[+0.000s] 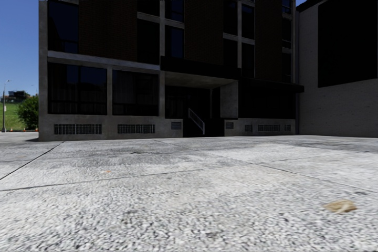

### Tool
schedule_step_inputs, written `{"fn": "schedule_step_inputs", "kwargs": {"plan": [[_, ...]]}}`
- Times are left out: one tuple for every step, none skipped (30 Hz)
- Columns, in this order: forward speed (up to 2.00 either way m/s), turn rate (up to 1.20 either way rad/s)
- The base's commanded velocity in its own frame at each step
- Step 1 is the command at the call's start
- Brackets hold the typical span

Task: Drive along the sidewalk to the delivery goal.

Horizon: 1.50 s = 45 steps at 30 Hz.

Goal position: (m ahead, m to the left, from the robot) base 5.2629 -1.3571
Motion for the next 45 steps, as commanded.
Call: {"fn": "schedule_step_inputs", "kwargs": {"plan": [[1.74, -1.2], [1.74, -1.18], [1.74, -0.98], [1.74, -0.98], [1.74, -0.22], [1.74, -0.05], [1.74, 0.0], [1.74, 0.0], [1.74, 0.0], [1.74, 0.0], [1.74, 0.0], [1.74, 0.0], [1.74, 0.0], [1.74, 0.0], [1.74, 0.0], [1.74, 0.0], [1.74, 0.0], [1.74, 0.0], [1.74, 0.0], [1.74, 0.0], [1.74, 0.0], [1.74, 0.0], [1.74, 0.0], [1.74, 0.0], [1.74, 0.0], [1.74, 0.0], [1.74, 0.0], [1.74, 0.0], [1.74, 0.0], [1.74, 0.0], [1.74, 0.0], [1.74, 0.0], [1.74, 0.0], [1.74, 0.0], [1.74, 0.0], [1.74, 0.0], [1.74, 0.0], [1.74, 0.0], [1.74, 0.0], [1.74, 0.0], [1.74, 0.0], [1.74, 0.0], [1.74, 0.0], [1.74, 0.0], [1.74, 0.0]]}}
